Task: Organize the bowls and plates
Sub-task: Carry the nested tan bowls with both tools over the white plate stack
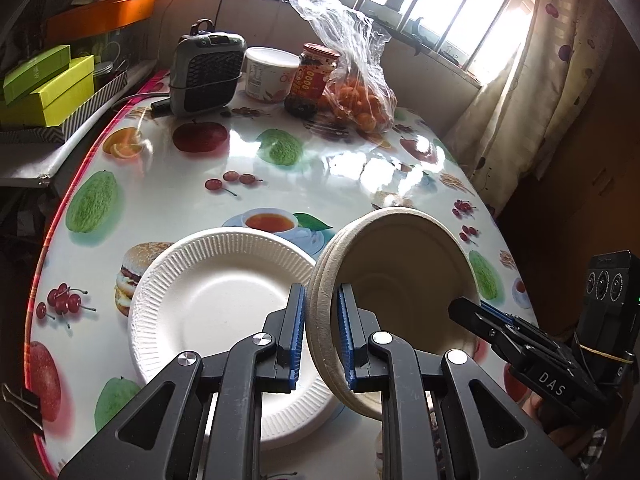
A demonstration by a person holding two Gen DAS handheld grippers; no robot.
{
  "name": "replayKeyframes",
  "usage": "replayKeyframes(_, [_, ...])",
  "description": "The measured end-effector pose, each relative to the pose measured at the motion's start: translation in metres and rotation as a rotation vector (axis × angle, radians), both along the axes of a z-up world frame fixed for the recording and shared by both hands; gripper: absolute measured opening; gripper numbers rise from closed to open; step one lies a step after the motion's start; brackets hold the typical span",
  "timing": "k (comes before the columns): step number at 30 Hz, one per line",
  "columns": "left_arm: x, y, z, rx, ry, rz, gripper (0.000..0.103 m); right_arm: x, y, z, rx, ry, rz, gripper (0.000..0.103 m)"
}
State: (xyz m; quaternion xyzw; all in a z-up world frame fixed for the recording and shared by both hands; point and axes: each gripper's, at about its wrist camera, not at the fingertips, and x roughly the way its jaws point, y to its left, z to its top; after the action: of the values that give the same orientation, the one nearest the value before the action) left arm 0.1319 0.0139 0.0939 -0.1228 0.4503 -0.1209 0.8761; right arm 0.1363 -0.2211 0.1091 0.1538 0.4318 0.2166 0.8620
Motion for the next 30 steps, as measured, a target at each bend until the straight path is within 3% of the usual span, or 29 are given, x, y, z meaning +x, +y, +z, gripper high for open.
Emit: replayKeyframes(30, [-0.005, 0.071, -0.019, 0.007, 0.063, 0.144, 0.017, 0.031, 0.076, -0.023, 0.034, 0.114, 0.134, 0.018])
